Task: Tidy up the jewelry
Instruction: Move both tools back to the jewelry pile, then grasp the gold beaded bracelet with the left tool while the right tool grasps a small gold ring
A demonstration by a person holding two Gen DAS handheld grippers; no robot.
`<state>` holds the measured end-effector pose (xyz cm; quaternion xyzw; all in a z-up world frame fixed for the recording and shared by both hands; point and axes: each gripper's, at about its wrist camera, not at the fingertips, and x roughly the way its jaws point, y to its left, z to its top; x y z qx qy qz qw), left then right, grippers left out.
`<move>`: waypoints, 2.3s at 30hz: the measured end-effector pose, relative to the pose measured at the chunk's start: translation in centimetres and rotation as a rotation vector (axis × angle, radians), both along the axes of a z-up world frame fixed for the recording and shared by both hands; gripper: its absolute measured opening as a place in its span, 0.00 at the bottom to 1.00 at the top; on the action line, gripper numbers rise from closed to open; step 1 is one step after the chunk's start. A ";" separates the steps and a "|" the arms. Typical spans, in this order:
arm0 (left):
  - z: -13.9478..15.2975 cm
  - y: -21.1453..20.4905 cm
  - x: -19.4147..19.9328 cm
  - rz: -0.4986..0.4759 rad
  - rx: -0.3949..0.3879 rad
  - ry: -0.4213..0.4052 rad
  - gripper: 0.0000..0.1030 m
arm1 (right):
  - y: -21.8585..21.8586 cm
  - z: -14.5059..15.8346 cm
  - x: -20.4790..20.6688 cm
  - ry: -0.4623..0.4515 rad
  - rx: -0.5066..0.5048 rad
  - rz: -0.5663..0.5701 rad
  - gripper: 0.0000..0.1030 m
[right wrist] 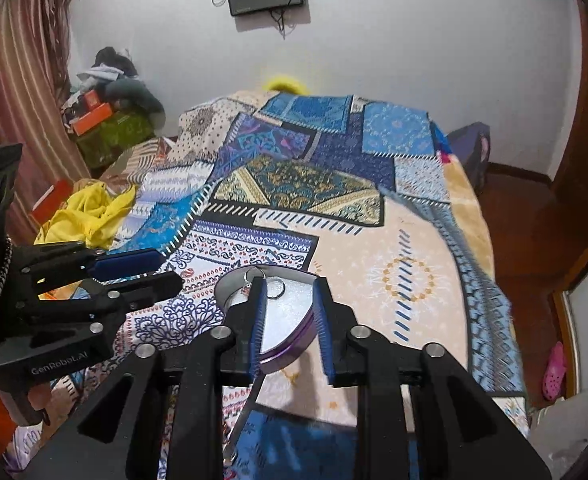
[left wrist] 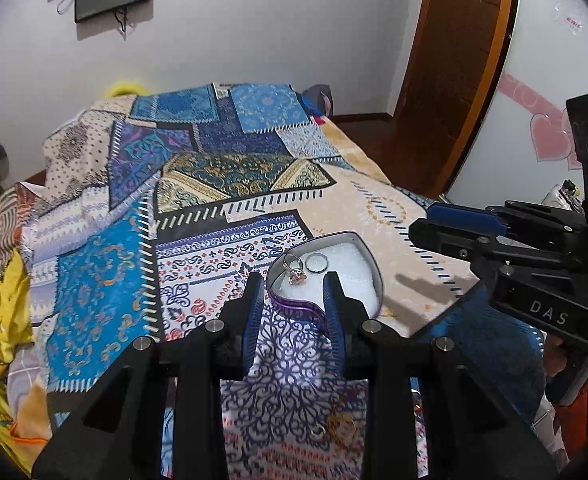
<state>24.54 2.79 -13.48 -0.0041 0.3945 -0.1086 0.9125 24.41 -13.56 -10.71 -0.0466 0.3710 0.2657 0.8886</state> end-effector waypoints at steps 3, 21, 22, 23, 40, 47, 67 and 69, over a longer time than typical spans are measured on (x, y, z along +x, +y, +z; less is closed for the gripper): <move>1.1 -0.2 -1.6 0.005 0.009 -0.024 0.29 | -0.2 0.9 -1.2 -0.025 0.015 -0.008 0.34; 2.0 -0.2 -8.6 0.037 -0.021 -0.044 0.35 | -0.8 1.5 -6.9 -0.068 0.010 -0.023 0.35; 1.8 -0.2 -8.8 0.037 -0.021 -0.038 0.35 | -0.6 1.2 -6.9 -0.061 0.003 -0.017 0.35; 1.5 -0.2 -8.9 0.035 -0.022 -0.032 0.35 | -0.5 0.8 -7.2 -0.056 -0.007 -0.012 0.35; -5.4 0.1 -7.7 0.025 -0.052 0.118 0.29 | -0.5 -4.6 -7.4 0.043 -0.096 -0.013 0.35; -7.2 -0.2 -5.7 0.006 -0.069 0.166 0.12 | -0.9 -5.4 -6.8 0.079 -0.082 -0.014 0.35; -7.4 -1.3 -5.7 -0.030 -0.093 0.179 0.02 | -1.0 -5.5 -6.8 0.098 -0.069 -0.014 0.35; -6.7 -0.9 -6.1 -0.013 -0.105 0.155 0.02 | -1.0 -5.3 -6.8 0.095 -0.070 -0.013 0.35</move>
